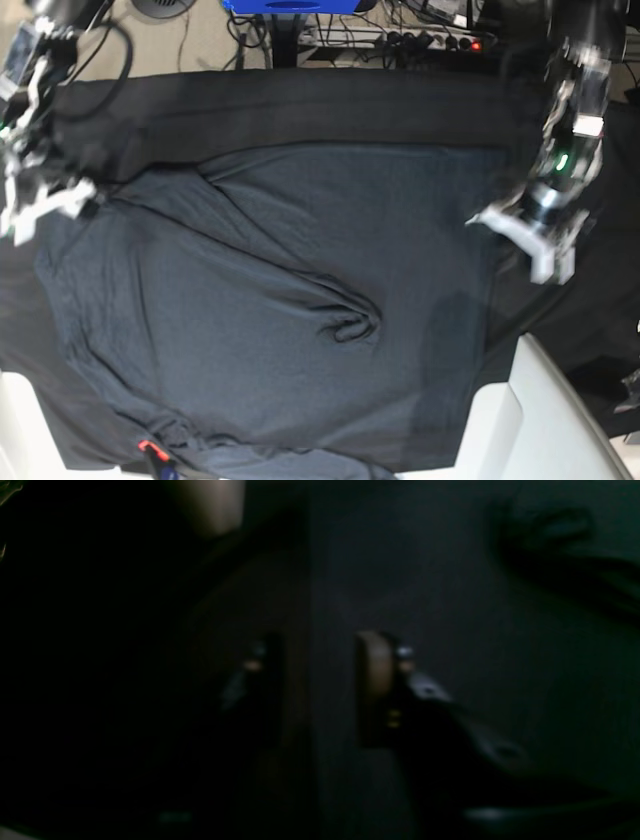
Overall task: Fold the T-shirt properly
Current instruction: 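Move the left gripper back to the shirt's shoulder corner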
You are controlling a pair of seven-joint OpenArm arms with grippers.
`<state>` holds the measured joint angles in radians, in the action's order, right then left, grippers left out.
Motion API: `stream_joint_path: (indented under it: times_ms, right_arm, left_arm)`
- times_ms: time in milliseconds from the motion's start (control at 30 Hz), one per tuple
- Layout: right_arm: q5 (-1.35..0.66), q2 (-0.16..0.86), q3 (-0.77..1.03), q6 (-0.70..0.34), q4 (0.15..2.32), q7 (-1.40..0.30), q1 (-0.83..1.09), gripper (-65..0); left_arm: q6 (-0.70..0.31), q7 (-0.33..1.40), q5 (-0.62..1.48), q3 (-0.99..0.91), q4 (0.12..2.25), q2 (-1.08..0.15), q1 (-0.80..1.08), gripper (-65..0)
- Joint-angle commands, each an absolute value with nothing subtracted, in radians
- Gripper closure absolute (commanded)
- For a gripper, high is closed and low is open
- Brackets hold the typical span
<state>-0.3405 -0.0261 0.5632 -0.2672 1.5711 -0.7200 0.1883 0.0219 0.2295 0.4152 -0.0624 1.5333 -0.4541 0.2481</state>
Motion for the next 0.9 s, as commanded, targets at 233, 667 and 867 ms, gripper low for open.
stream_joint_path:
  times_ms: [233, 667, 867]
  right_arm:
    - [-0.357, -0.097, 0.700, -0.277, 1.511, -0.696, 0.202, -34.8]
    - [-0.357, -0.031, 0.710, -0.387, 1.205, -0.587, 0.081, -34.8]
    - [-0.357, -0.024, 0.823, -0.387, 1.145, -0.593, 0.013, -34.8]
  left_arm:
    - [0.004, 0.214, 0.421, -0.228, 1.664, -0.321, 0.533, 0.0]
    - [-0.107, 0.216, 0.503, -0.242, 1.554, -0.237, 0.582, -26.3]
    - [-0.108, 0.216, 0.688, -0.242, 1.492, -0.288, 0.595, -27.6]
